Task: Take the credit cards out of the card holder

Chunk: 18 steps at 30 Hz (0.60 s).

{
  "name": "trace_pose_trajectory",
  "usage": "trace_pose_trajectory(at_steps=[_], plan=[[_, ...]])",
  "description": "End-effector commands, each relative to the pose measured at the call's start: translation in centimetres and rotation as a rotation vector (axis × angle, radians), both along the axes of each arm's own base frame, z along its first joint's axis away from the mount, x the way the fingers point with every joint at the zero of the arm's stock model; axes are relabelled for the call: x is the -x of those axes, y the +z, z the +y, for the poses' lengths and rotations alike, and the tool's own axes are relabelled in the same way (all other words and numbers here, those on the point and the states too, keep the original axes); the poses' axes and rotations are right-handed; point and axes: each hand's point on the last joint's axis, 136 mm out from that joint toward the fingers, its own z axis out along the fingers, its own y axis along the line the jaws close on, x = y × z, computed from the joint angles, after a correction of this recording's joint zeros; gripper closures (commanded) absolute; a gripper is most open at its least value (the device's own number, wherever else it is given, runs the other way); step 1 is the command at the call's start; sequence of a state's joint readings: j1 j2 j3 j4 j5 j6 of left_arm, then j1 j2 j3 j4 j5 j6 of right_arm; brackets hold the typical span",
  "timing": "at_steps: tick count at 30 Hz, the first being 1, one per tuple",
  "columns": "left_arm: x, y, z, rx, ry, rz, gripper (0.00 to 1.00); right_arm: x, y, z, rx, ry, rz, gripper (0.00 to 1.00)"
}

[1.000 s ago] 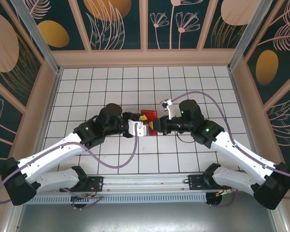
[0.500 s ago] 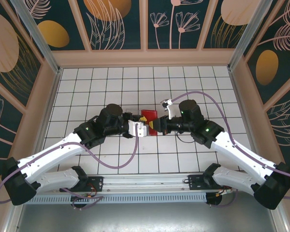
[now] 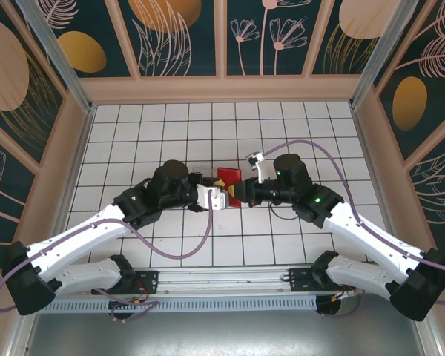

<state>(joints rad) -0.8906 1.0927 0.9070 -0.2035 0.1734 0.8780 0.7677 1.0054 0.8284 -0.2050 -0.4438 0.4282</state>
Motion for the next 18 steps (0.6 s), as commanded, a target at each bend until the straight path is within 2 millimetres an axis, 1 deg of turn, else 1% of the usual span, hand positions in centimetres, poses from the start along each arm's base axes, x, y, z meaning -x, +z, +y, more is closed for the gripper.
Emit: trace_pose_trajectory(at_steps=[1, 5, 11, 16, 17, 18], plan=[[-1.2, 0.0, 1.8, -0.020, 0.107, -0.019, 0.84, 0.5, 0.7, 0.1, -0.013, 0.016, -0.015, 1.00], [-1.0, 0.5, 2.1, 0.012, 0.119, -0.018, 0.85, 0.4, 0.1, -0.2, 0.001, -0.005, -0.006, 1.00], [-0.5, 1.0, 2.7, 0.044, 0.127, -0.011, 0.85, 0.3, 0.0, -0.5, 0.002, -0.028, -0.003, 1.00], [-1.0, 1.5, 3.1, 0.075, 0.177, -0.005, 0.89, 0.5, -0.1, -0.5, -0.005, -0.022, 0.008, 1.00], [-1.0, 1.5, 3.1, 0.074, 0.181, -0.001, 0.89, 0.5, -0.1, -0.5, -0.008, -0.021, 0.008, 1.00], [-0.9, 1.5, 3.1, 0.073, 0.178, 0.006, 0.86, 0.5, -0.1, -0.5, -0.009, -0.021, 0.009, 1.00]])
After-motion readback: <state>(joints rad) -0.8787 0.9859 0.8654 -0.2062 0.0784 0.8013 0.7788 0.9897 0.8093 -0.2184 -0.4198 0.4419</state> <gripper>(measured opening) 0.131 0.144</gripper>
